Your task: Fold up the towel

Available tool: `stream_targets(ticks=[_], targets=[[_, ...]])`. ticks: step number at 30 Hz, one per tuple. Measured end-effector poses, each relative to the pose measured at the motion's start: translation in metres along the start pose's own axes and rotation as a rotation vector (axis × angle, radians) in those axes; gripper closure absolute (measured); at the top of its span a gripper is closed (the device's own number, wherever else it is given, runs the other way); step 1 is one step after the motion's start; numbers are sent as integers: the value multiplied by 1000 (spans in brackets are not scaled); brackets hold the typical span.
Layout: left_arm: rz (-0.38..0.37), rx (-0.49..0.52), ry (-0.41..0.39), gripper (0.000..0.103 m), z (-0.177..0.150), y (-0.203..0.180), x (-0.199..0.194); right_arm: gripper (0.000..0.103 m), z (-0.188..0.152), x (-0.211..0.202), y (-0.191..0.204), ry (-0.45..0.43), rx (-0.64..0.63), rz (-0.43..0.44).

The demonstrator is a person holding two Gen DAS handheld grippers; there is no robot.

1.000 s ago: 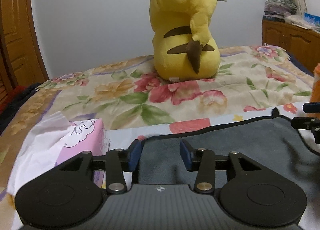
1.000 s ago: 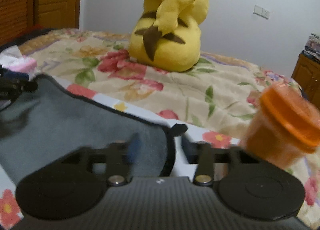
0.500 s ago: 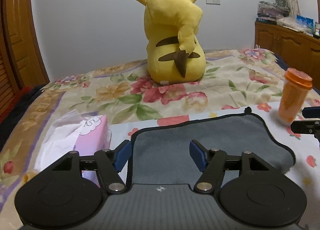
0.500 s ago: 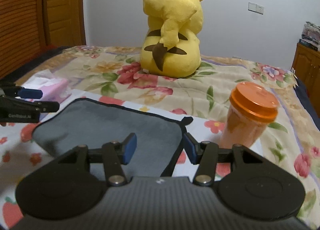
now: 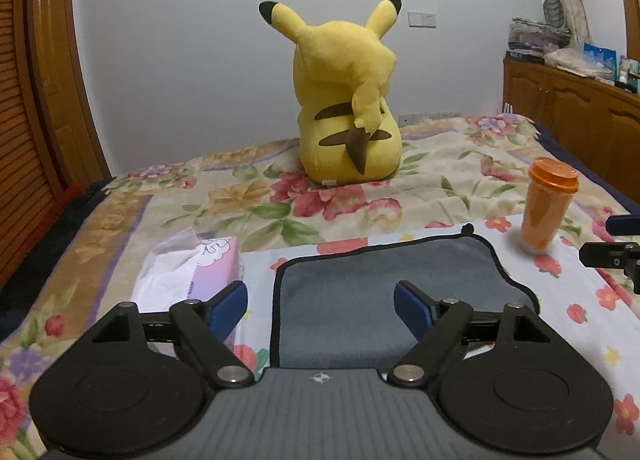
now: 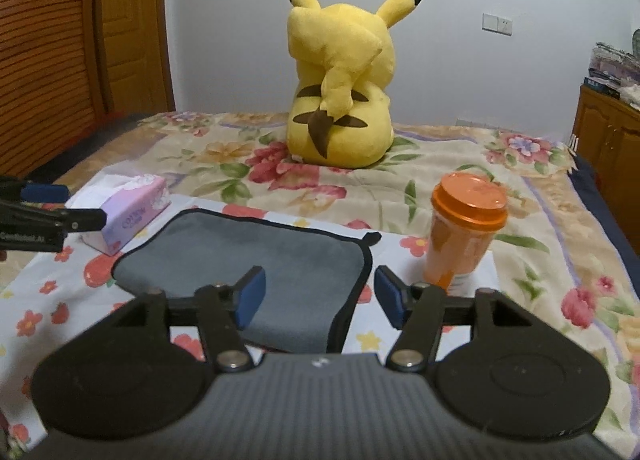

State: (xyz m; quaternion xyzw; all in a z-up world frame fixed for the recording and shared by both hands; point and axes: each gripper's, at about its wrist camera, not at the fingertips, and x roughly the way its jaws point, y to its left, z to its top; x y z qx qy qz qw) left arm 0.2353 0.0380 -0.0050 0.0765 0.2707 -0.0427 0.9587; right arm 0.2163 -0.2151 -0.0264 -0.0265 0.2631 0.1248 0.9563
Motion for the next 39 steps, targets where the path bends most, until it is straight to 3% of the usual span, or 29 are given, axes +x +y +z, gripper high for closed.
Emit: stream_targets(ticks=[8, 11, 20, 32, 39], targets=[[-24, 14, -15, 11, 1, -8, -37, 9, 0, -33, 4, -32, 14, -21], [-38, 8, -29, 4, 3, -11, -52, 0, 1, -44, 6, -43, 15, -19], [-58, -1, -44, 0, 13, -19, -94, 0, 7, -75, 11, -70, 18, -27], [-15, 3, -70, 0, 25, -20, -153, 0, 20, -128, 17, -115, 12, -19], [-27, -17, -80, 0, 19, -22, -179, 0, 15, -149, 22, -136, 11, -24]])
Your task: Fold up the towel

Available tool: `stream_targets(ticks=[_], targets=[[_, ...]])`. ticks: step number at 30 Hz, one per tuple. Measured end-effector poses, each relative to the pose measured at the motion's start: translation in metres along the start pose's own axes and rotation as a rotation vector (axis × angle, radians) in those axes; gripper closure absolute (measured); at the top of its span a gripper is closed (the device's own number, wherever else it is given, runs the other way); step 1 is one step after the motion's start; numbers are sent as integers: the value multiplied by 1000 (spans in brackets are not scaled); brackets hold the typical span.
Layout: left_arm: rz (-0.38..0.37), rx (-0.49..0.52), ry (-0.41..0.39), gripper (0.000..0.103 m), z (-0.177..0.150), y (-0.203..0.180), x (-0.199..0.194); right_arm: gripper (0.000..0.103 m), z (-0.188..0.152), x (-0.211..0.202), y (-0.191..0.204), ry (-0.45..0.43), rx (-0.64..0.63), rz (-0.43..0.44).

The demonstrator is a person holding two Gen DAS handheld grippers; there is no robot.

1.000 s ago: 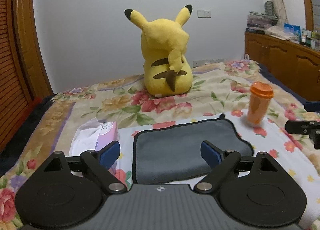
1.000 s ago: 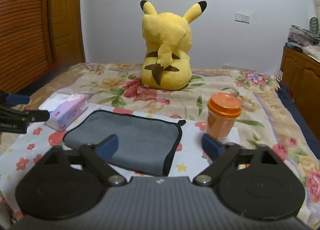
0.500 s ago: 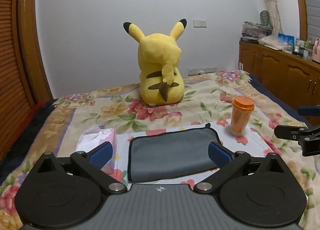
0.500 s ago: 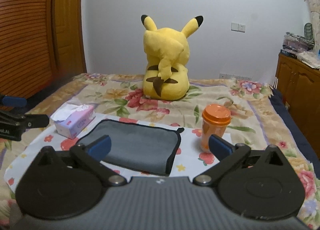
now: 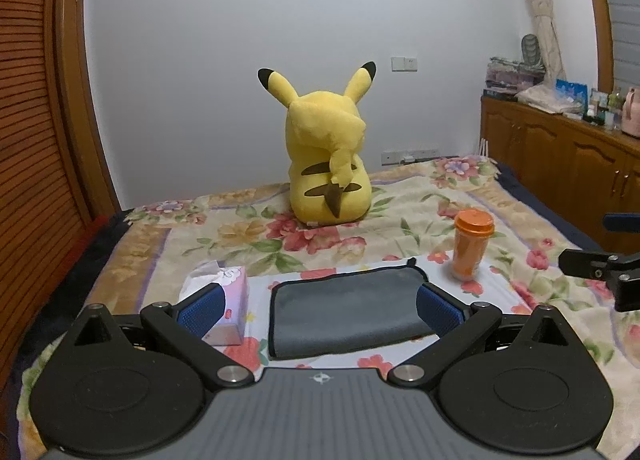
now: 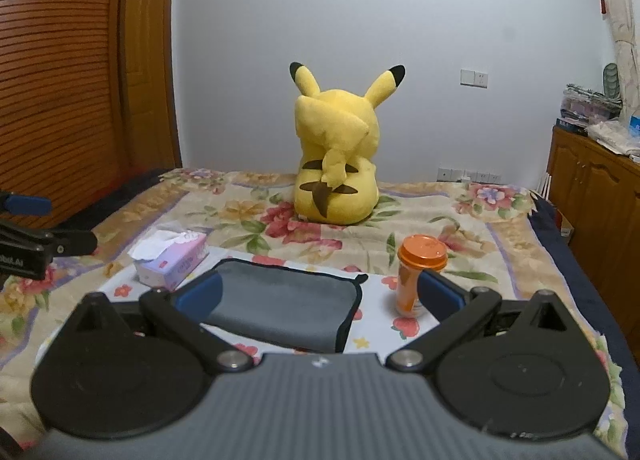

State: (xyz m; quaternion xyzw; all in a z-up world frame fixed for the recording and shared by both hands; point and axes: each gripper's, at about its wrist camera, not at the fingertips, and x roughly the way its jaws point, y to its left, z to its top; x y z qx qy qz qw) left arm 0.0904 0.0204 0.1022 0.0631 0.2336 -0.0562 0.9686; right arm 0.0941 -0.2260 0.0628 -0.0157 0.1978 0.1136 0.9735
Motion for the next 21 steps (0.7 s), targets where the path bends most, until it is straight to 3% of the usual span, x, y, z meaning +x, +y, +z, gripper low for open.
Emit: stream_targets(ticks=[21], targets=[[-19, 15, 64, 0, -54, -20, -12, 0, -46, -19, 14, 38, 4, -9]])
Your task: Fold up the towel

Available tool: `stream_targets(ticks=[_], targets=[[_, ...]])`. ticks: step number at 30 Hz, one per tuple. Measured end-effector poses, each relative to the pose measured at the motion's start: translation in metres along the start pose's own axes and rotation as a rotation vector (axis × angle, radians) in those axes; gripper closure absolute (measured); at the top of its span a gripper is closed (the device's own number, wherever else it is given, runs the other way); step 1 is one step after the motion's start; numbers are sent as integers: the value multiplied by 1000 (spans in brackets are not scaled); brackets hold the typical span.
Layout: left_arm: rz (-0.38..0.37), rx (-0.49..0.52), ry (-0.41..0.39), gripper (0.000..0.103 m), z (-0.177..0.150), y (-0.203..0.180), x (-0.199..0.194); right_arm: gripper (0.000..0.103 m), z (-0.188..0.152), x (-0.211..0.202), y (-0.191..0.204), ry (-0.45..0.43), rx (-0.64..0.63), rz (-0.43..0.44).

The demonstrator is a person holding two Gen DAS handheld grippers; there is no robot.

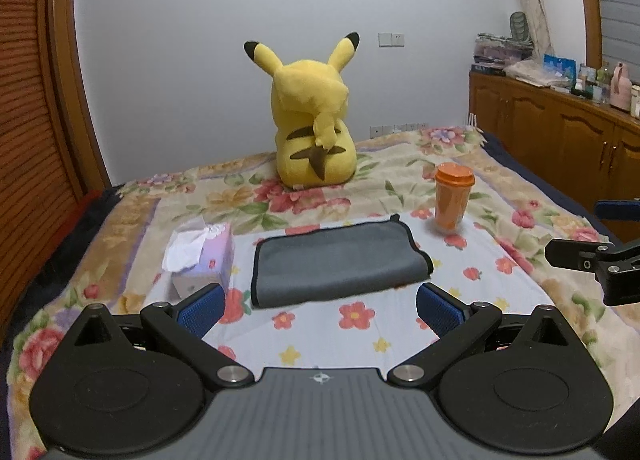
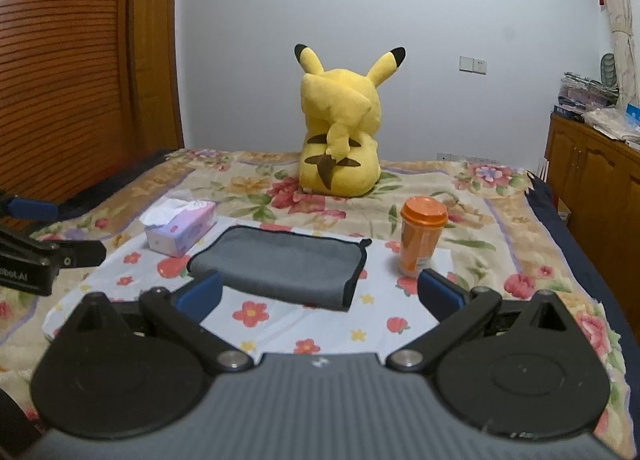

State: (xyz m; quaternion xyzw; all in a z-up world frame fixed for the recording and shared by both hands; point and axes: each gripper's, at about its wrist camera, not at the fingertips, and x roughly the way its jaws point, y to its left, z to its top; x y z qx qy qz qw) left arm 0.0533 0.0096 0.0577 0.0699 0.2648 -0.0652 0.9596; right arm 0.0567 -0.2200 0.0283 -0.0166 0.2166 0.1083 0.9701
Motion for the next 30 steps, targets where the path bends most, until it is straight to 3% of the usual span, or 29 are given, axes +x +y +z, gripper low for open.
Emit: stream_targets(ticks=[12, 30], targets=[[-17, -18, 57, 0, -30, -4, 15, 0, -29, 6, 8, 34, 13, 16], [-15, -65, 79, 0, -64, -15, 25, 0, -65, 17, 12, 73, 26, -5]])
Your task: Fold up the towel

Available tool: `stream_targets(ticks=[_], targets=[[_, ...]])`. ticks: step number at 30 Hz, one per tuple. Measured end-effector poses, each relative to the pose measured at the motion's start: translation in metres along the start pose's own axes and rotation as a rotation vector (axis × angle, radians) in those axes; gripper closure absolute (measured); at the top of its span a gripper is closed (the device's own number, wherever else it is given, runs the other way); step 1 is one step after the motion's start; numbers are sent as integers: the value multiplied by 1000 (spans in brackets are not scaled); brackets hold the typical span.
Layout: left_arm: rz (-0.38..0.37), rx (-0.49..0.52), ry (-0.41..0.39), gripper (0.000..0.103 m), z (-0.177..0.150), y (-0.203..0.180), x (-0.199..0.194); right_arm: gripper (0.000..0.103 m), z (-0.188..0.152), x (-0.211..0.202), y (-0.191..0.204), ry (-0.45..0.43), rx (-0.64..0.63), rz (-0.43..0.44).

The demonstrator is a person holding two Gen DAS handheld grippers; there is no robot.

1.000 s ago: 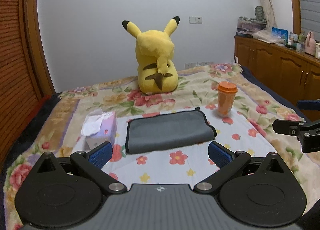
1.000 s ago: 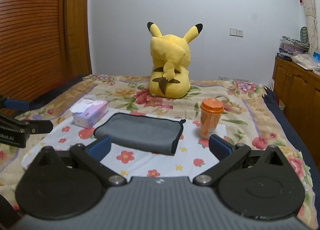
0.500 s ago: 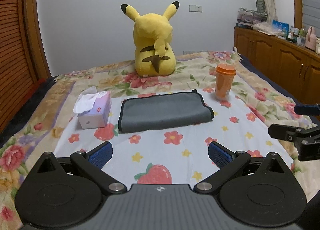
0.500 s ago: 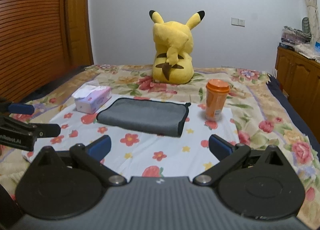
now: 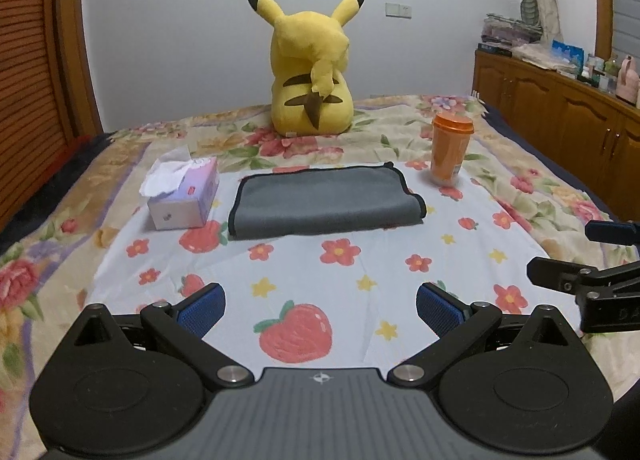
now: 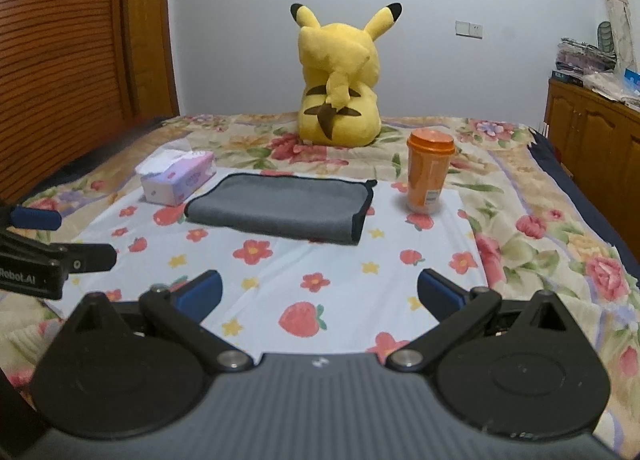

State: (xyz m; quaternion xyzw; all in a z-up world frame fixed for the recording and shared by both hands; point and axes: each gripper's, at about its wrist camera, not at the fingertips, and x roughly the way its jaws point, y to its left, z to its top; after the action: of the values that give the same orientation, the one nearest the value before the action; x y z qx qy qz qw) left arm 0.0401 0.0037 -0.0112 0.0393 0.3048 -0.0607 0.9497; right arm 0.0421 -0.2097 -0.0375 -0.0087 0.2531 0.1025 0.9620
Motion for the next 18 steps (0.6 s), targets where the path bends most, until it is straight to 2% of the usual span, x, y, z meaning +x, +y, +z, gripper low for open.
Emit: stream_targets(ticks=[13, 18], targets=[[7, -50, -1, 0, -22, 7, 12, 0, -10, 15, -5, 13, 22, -19], [15, -55, -28, 0, -23, 8, 9, 0, -10, 15, -5, 12, 22, -22]])
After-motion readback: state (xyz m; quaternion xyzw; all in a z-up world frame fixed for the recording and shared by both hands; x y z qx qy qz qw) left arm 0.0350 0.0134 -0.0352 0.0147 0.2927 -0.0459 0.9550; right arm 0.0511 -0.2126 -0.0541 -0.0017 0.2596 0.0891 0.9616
